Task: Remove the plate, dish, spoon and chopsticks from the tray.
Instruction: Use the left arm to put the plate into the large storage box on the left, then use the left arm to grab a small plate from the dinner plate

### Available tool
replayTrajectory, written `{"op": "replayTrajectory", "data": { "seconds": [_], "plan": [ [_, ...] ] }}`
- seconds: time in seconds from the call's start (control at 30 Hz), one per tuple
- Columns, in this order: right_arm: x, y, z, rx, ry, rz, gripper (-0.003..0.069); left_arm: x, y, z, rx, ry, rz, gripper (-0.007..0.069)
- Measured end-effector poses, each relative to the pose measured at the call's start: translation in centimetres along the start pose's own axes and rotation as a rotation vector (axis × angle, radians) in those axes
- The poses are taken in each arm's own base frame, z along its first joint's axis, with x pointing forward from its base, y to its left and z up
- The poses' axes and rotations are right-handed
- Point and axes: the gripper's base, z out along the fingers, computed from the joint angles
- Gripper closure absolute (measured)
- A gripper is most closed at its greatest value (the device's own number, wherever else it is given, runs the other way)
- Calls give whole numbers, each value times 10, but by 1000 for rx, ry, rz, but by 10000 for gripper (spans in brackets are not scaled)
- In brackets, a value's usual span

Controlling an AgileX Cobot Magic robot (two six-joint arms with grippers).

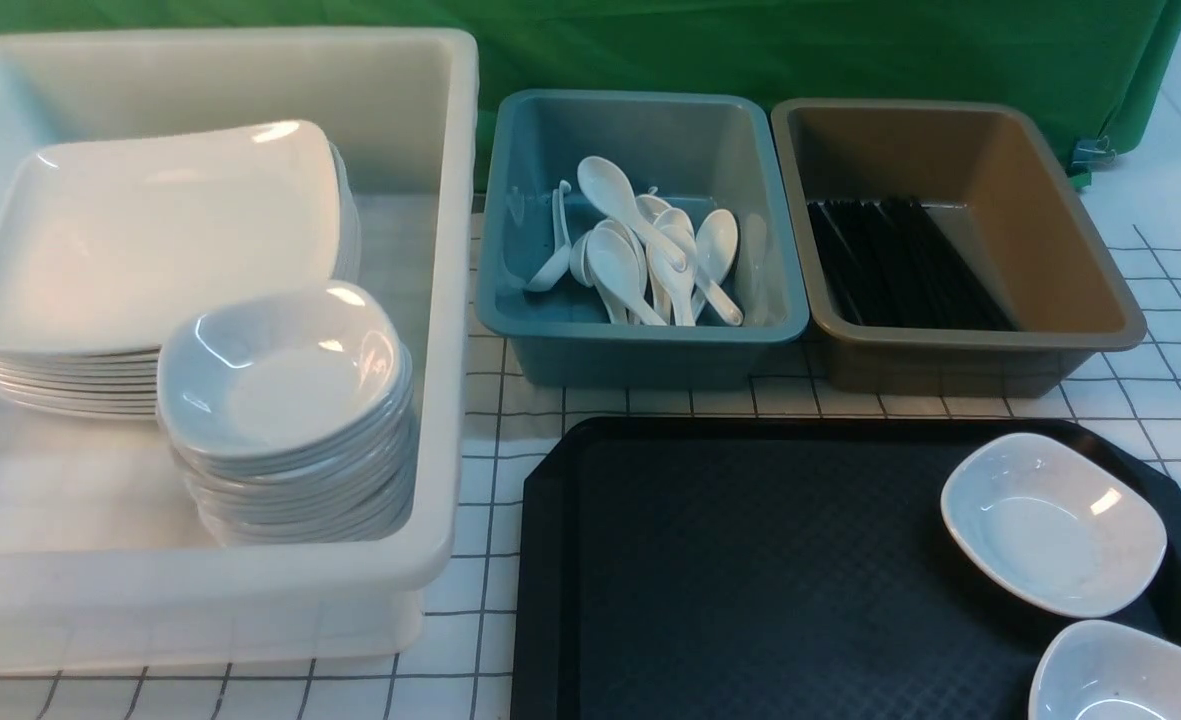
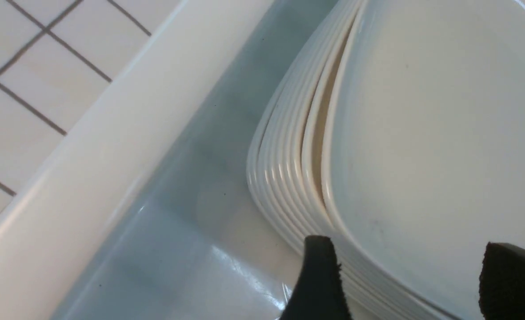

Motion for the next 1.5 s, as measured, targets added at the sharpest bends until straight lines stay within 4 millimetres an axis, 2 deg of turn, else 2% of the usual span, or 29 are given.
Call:
{"op": "replayTrajectory", "data": {
  "seconds": [0.1, 0.2, 0.27, 0.37, 0.4, 0.43, 0.47, 0.53, 0.57, 0.6, 0.63, 0.67, 0.77, 0.83, 0.87, 0.93, 0.97, 1.13, 1.17, 1.23, 1.3, 1.37, 1.4, 1.47, 1.5],
  "plan": [
    [0, 0, 0, 0, 0, 0, 420, -1, -3, -3, 6, 28, 25, 146],
    [0, 0, 0, 0, 0, 0, 420, -5, -9, -8, 23, 62, 40, 176],
    [0, 0, 0, 0, 0, 0, 420, -15, -19, -19, 50, 88, 62, 257],
    [0, 0, 0, 0, 1, 0, 432, -26, -38, -36, 99, 132, 130, 440],
    [0, 0, 0, -1, 5, 0, 462, -28, -49, -44, 123, 147, 162, 516],
    [0, 0, 0, -1, 5, 0, 469, -29, -51, -44, 127, 143, 169, 516],
    [1, 0, 0, -2, 15, 0, 554, -27, -72, -54, 169, 177, 231, 592],
    [2, 0, 0, -2, 26, -3, 610, -21, -91, -60, 207, 206, 287, 615],
    [3, 0, -1, 2, 40, -9, 633, -11, -110, -63, 247, 239, 344, 624],
    [3, 0, -2, 5, 53, -11, 642, -3, -122, -64, 270, 264, 379, 628],
    [3, -1, -2, 5, 56, -11, 643, 0, -125, -65, 277, 270, 387, 629],
    [0, -2, -4, 14, 74, -15, 648, 18, -148, -67, 325, 313, 457, 629],
    [-8, -4, -11, 38, 104, -23, 650, 58, -184, -69, 402, 409, 573, 624],
    [-13, -6, -17, 56, 114, -29, 650, 84, -204, -69, 441, 472, 637, 611],
    [-14, -6, -19, 62, 113, -28, 650, 90, -208, -69, 448, 485, 648, 607],
    [-23, -9, -30, 88, 107, -28, 650, 132, -233, -70, 490, 581, 735, 571],
    [-23, -9, -30, 90, 107, -26, 650, 135, -234, -71, 494, 586, 742, 568],
    [-31, -11, -45, 114, 117, -14, 648, 227, -269, -63, 533, 761, 909, 425],
    [-31, -11, -45, 115, 120, -14, 648, 230, -270, -62, 533, 767, 914, 419],
    [-30, -11, -46, 115, 135, -4, 648, 279, -281, -52, 530, 838, 984, 336],
    [-29, -11, -46, 117, 144, -3, 644, 309, -285, -40, 511, 888, 1024, 277],
    [-29, -11, -46, 120, 148, -5, 642, 334, -291, -32, 503, 924, 1058, 230],
    [-29, -11, -46, 122, 148, -6, 641, 340, -294, -32, 510, 927, 1069, 222],
    [-29, -12, -46, 128, 149, -9, 640, 367, -306, -26, 523, 951, 1103, 179],
    [-29, -12, -46, 132, 150, -8, 640, 373, -313, -27, 542, 945, 1116, 172]
  ]
}}
